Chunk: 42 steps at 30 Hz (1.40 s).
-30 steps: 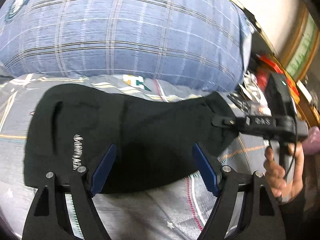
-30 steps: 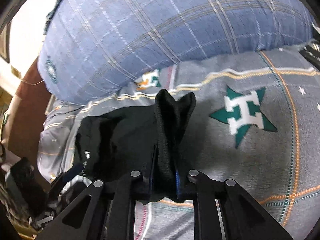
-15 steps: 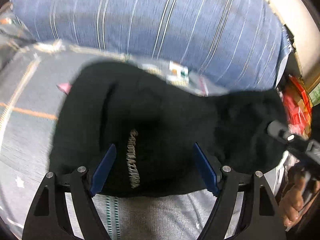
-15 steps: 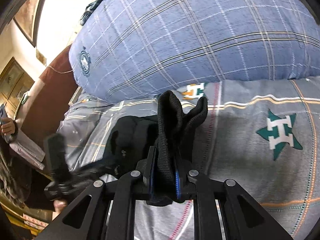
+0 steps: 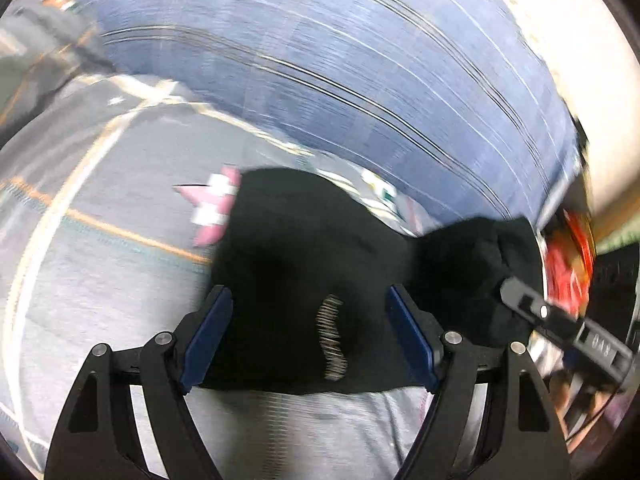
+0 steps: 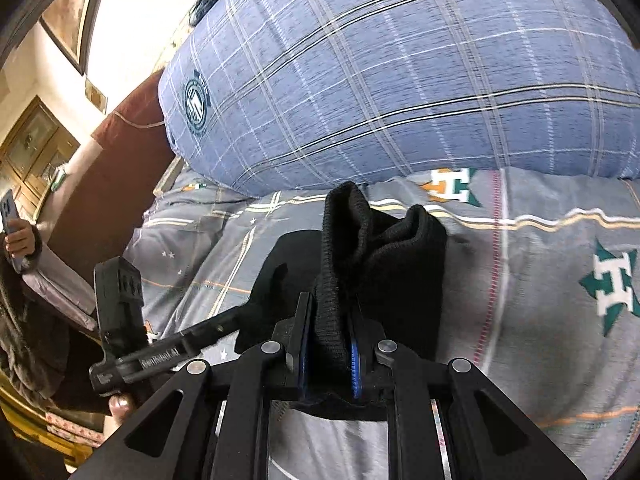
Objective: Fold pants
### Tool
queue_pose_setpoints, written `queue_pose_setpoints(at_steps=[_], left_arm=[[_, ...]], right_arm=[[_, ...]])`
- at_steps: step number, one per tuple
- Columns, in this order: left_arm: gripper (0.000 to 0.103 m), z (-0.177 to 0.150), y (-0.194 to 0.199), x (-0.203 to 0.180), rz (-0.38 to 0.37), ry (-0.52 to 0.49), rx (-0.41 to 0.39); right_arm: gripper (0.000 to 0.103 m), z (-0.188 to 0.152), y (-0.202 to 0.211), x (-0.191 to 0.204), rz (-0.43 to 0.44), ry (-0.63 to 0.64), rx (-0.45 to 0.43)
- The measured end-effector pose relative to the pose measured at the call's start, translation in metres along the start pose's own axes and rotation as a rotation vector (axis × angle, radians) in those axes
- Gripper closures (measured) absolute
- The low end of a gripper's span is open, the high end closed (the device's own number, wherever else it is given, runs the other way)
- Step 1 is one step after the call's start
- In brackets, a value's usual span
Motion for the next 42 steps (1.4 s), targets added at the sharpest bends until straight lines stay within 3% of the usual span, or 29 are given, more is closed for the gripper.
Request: queue_pose_setpoints(at_steps=[8, 11, 14, 16, 18, 20, 21, 23, 24, 26, 27, 28, 33, 36, 39, 41, 42], left_arm=[[0.024, 0.025, 0.036, 0.068, -0.022, 0.25, -0.093], [0.024, 0.026, 0.039, 0.074, -0.042, 0.296, -0.1], [0.024, 0.026, 0.038, 0.074, -0.07, 0.313, -0.081], [0.024, 0.026, 0.038, 0.075, -0.077, 0.317, -0.076], [0.024, 0.026, 0.039, 0.074, -0.078, 0.312, -0.077], [0.024, 0.026, 0.037, 0.07, -0.081, 0.301, -0.071], [0.024, 0.025, 0.037, 0.068, -0.081, 0.294, -0.068], [0.024, 0.024, 0.034, 0.063, -0.082, 0.277, -0.062], [0.024, 0.025, 0.033, 0.061, -0.081, 0.272, -0.062], [0.024, 0.025, 0.032, 0.056, -0.076, 0.254, -0.066], [0.024, 0.025, 0.032, 0.054, -0.078, 0.243, -0.066], [0.024, 0.025, 0.032, 0.053, -0.08, 0.236, -0.065], [0.024, 0.027, 0.029, 0.044, -0.091, 0.195, -0.062], [0.024, 0.025, 0.025, 0.042, -0.082, 0.178, -0.048], [0.024, 0.022, 0.022, 0.04, -0.093, 0.173, -0.039], [0.024, 0.019, 0.02, 0.038, -0.087, 0.163, -0.032], [0.024, 0.017, 0.018, 0.036, -0.084, 0.156, -0.025]], right_arm=[[0.088, 0.014, -0.051, 0.074, -0.013, 0.074, 0.065], [0.087, 0.01, -0.09, 0.101, -0.088, 0.127, 0.126], [0.081, -0.002, -0.122, 0.111, -0.103, 0.149, 0.179], [0.064, -0.008, -0.129, 0.115, -0.062, 0.146, 0.204], [0.058, -0.005, -0.116, 0.116, -0.03, 0.143, 0.169], [0.042, 0.0, -0.093, 0.11, -0.007, 0.116, 0.117], [0.037, 0.001, -0.084, 0.106, -0.002, 0.1, 0.096], [0.037, 0.003, -0.068, 0.092, 0.011, 0.064, 0.072], [0.042, 0.004, -0.064, 0.087, 0.007, 0.052, 0.065], [0.065, 0.003, -0.065, 0.076, -0.006, 0.046, 0.073], [0.082, 0.001, -0.07, 0.073, -0.006, 0.039, 0.089], [0.088, -0.002, -0.077, 0.073, 0.007, 0.034, 0.109], [0.098, -0.032, -0.129, 0.102, 0.029, 0.116, 0.197], [0.098, -0.041, -0.135, 0.109, -0.013, 0.172, 0.188], [0.089, -0.036, -0.113, 0.094, 0.044, 0.105, 0.169], [0.058, -0.034, -0.089, 0.08, 0.031, 0.1, 0.135], [0.037, -0.032, -0.082, 0.074, 0.015, 0.094, 0.118]])
Point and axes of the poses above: each gripper's, at about its wrist camera, not at the fingertips, and y roughly against the way its jaws point, x to its left, z to its top, the point moved 4 cm from there along -y, roughly the way its jaws point, and after that the axes turned 7 degrees about -z, right-handed, at the moved point
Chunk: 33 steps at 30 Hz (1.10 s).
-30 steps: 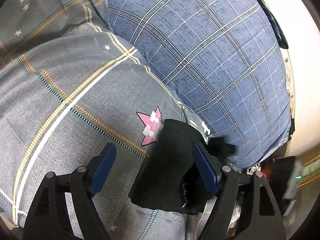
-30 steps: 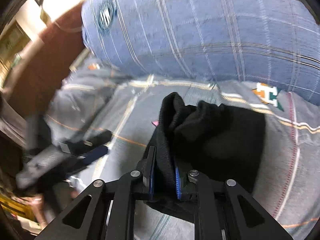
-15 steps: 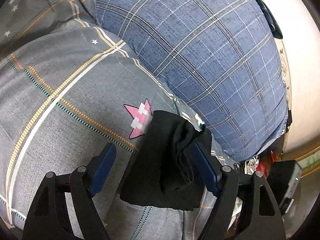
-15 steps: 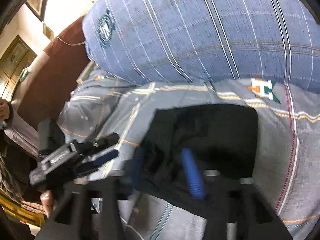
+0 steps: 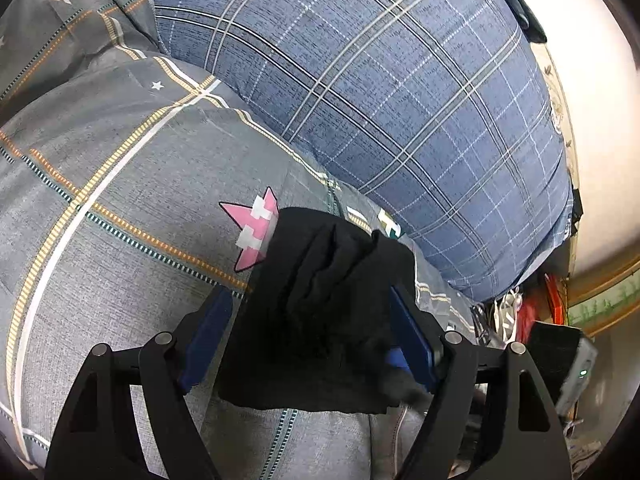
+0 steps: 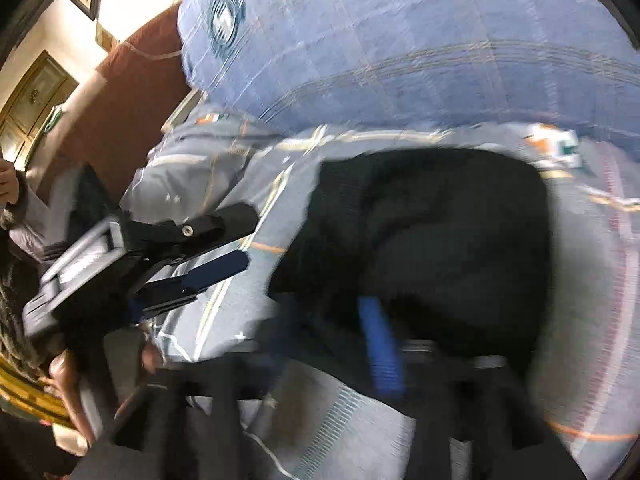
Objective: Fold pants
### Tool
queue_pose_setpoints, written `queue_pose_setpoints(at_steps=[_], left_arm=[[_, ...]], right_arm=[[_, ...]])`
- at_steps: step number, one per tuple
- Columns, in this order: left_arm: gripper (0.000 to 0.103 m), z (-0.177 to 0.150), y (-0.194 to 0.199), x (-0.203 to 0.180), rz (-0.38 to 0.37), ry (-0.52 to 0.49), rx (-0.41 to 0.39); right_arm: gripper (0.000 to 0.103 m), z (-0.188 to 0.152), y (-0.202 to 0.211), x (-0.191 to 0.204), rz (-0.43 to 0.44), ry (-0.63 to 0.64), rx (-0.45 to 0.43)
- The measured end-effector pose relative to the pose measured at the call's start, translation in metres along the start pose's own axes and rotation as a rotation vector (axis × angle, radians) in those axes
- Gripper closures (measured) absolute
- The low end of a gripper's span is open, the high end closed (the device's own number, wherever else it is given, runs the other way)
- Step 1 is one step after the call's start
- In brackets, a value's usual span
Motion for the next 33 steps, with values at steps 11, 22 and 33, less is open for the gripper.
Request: queue_pose_setpoints(at_steps=[11, 22, 33], left_arm=[[0.024, 0.007, -0.041, -0.021, 0.137, -0.162, 0.055], [0.08, 0.029, -0.085, -0.027, 0.151, -0.285, 0.148], [0.093, 0.04, -0.07, -0.031, 0.175, -0.338, 0.054]], right_arm=[[0.03, 0.035, 0.008, -0.095, -0.035, -0.21, -0.019], [0.03, 0.066, -0.028, -0.143, 0.006, -0.283, 0.039], [0.084, 0.071, -0.02, -0.121, 0.085, -0.276, 0.025]])
Point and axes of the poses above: each gripper's, at about its wrist camera, not at the fingertips, and y roughly against the way its jaws point, x to its left, z to its top, the point moved 4 cm from there along -y, roughly the way its jaws point, and after that the axes turned 7 degrees about -z, right-handed, at the moved point
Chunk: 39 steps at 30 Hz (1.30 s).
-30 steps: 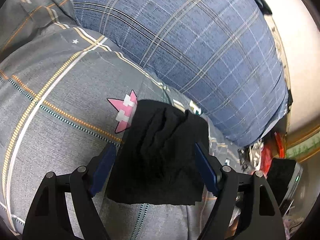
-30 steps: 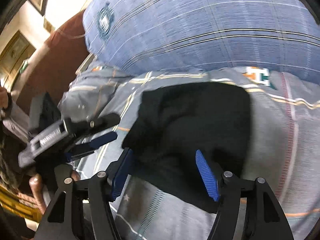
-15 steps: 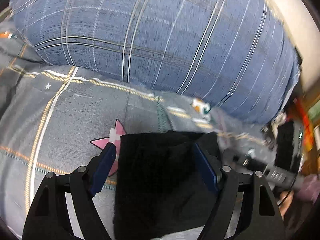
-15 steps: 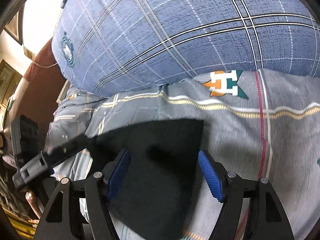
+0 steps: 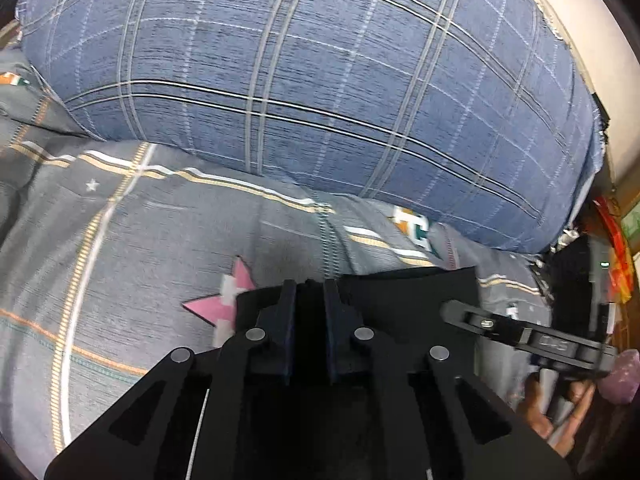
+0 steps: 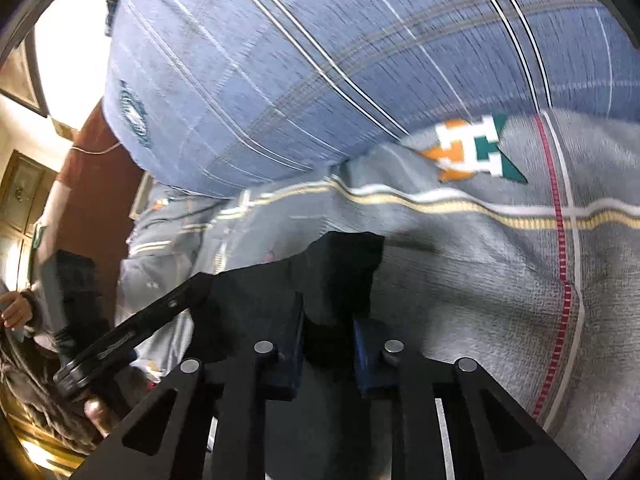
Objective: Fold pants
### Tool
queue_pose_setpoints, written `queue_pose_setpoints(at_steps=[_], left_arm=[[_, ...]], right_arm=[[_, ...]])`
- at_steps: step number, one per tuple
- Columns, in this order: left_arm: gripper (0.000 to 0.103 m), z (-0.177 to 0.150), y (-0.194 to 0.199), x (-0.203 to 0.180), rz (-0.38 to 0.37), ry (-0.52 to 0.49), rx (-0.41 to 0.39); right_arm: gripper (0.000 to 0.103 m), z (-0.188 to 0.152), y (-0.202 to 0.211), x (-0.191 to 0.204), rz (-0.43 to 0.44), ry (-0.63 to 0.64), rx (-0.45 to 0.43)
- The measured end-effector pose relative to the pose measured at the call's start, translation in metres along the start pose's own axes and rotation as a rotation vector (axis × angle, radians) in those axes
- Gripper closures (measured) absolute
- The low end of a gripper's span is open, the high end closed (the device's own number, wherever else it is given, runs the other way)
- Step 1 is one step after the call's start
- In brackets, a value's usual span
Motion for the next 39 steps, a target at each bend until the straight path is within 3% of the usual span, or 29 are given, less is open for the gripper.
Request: queue_pose_setpoints(at_steps=[3, 6, 7, 9, 11, 12, 16, 19, 20, 21, 22, 26, 28, 30, 33, 34, 35, 36, 39], left_arm=[[0.091, -0.007, -0.023, 0.008, 0.068, -0.018, 0.028], [0.082, -0.009, -0.03, 0.007, 0.093, -0.052, 0.031], [0.078, -0.008, -0.026, 0.008, 0.092, -0.044, 0.021], [0.051, -0.009, -0.008, 0.012, 0.068, -0.009, -0.003], [0.031, -0.019, 0.011, 0.02, 0.043, 0.03, -0.028], [0.031, -0.026, 0.018, 0.024, 0.035, 0.05, -0.032], [0.031, -0.065, 0.033, 0.032, -0.034, 0.111, -0.003], [0.032, -0.083, 0.03, 0.028, 0.023, 0.095, 0.018], [0.041, -0.085, 0.025, 0.026, 0.066, 0.077, 0.03], [0.059, -0.087, 0.02, 0.025, 0.088, 0.065, 0.042], [0.065, -0.089, 0.017, 0.024, 0.08, 0.069, 0.054], [0.069, -0.09, 0.016, 0.03, 0.058, 0.114, 0.046], [0.065, -0.09, 0.016, 0.033, 0.037, 0.146, 0.049], [0.052, -0.089, 0.014, 0.039, 0.025, 0.196, 0.068], [0.049, -0.086, 0.025, 0.046, -0.045, 0.27, 0.048], [0.045, -0.084, 0.028, 0.048, -0.045, 0.279, 0.031], [0.033, -0.082, 0.029, 0.05, -0.031, 0.289, 0.018], [0.026, -0.081, 0.029, 0.052, -0.024, 0.297, 0.012], [0.025, -0.08, 0.018, 0.055, -0.05, 0.333, 0.045]], right_arm=[[0.081, -0.001, -0.009, 0.0, -0.035, 0.01, 0.006], [0.056, -0.009, -0.033, -0.016, -0.114, -0.01, 0.062], [0.054, -0.009, -0.031, -0.019, -0.093, -0.046, 0.058], [0.054, -0.01, -0.016, -0.014, -0.061, -0.048, 0.047], [0.045, -0.015, 0.008, 0.0, -0.052, -0.004, -0.003], [0.036, -0.018, 0.015, 0.0, -0.048, -0.006, -0.011], [0.035, -0.052, 0.034, -0.002, -0.014, -0.058, -0.012], [0.036, -0.078, 0.031, -0.012, -0.017, -0.096, 0.015], [0.038, -0.085, 0.027, -0.015, -0.02, -0.106, 0.026], [0.043, -0.09, 0.023, -0.017, -0.019, -0.108, 0.038], [0.051, -0.093, 0.018, -0.015, -0.019, -0.097, 0.051], [0.07, -0.097, 0.002, -0.014, -0.054, -0.057, 0.092], [0.074, -0.098, -0.002, -0.011, -0.085, -0.031, 0.103], [0.073, -0.099, -0.003, -0.008, -0.121, 0.002, 0.109], [0.067, -0.095, 0.004, -0.008, -0.083, -0.014, 0.108], [0.059, -0.092, 0.008, -0.009, -0.057, -0.03, 0.102], [0.052, -0.089, 0.013, -0.012, -0.035, -0.05, 0.086], [0.036, -0.086, 0.016, -0.015, -0.025, -0.065, 0.067], [0.034, -0.077, 0.021, -0.021, -0.002, -0.091, 0.038]])
Point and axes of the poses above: each gripper's, at about its wrist camera, not at the fingertips, and y roughly against the way its jaws point, x to its left, z to its top, the point moved 4 cm from there along -y, roughly the way its jaws point, and after that the axes turned 7 degrees about -z, right-handed, at the moved point
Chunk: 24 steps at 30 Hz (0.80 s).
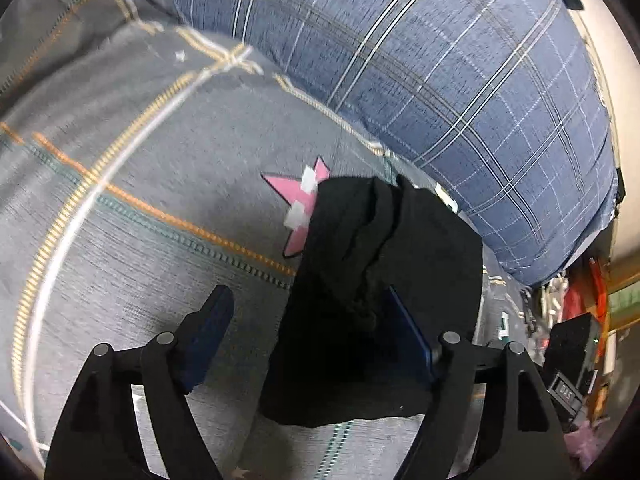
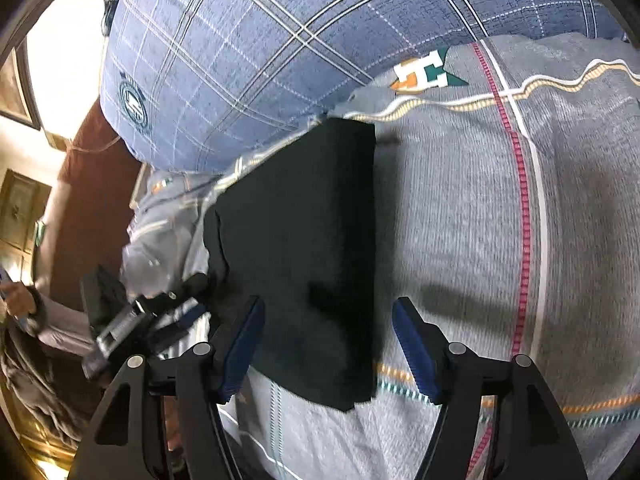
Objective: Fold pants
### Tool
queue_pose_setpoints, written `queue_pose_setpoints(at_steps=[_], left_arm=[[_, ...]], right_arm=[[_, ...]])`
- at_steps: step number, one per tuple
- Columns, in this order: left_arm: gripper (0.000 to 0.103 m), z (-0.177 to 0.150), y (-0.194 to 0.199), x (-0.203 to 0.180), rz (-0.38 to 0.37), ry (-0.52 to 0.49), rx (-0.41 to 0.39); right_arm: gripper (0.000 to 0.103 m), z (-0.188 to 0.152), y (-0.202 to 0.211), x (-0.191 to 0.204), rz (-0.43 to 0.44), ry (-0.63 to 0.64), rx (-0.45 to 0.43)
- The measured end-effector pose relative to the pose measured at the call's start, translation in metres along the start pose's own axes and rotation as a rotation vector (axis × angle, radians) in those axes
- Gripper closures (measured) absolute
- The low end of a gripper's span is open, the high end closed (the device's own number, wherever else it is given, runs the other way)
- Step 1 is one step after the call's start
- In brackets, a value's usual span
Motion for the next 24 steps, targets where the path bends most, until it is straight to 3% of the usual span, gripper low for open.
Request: queue_pose_setpoints(at_steps=[3, 5, 6, 7, 8, 10, 12, 15, 20, 24], left_arm=[[0.026, -0.001, -0.014, -0.004, -0.029, -0.006, 0.051], [0.026, -0.003, -0.02, -0.011, -0.023, -0.038, 0.068], [0.028, -0.005, -0.023, -0.013, -0.008, -0.054, 0.073], [0.031, -0.006, -0.026, -0.015, 0.02, -0.073, 0.068], [0.041, -0.006, -0.027, -0.018, 0.034, -0.088, 0.055], [0.048, -0.008, -0.023, -0.023, 0.059, -0.115, 0.025], [0.062, -0.01, -0.018, -0.031, 0.076, -0.163, -0.001], [0.068, -0.021, -0.003, -0.05, 0.069, -0.236, -0.04], [0.07, -0.034, 0.012, -0.065, -0.049, -0.213, -0.037], [0.068, -0.046, 0.003, -0.08, -0.034, -0.272, -0.006]], right_arm=[[0.038, 0.005, -0.009, 0.004, -0.011, 0.015, 0.009], [0.047, 0.004, -0.018, 0.013, -0.04, 0.043, 0.02], [0.058, 0.003, -0.02, 0.015, -0.057, 0.058, 0.022], [0.068, 0.002, -0.022, 0.016, -0.077, 0.076, 0.023], [0.071, 0.001, -0.023, 0.019, -0.111, 0.103, 0.012], [0.081, -0.001, -0.023, 0.02, -0.128, 0.129, 0.002], [0.085, -0.002, -0.021, 0.026, -0.15, 0.165, -0.011], [0.095, -0.007, -0.013, 0.034, -0.175, 0.203, -0.041], [0.097, -0.015, 0.029, 0.041, -0.138, 0.235, -0.087], [0.096, -0.022, 0.051, 0.036, -0.163, 0.244, -0.098]])
Point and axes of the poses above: each gripper's, at about its wrist camera, not at the fingertips, and y roughly against the way its jaws point, x to its left, z to its top, the point moved 4 cm from there along -y, roughly the way its jaws point, and after that the axes turned 7 degrees about -z, right-handed, at the moved point
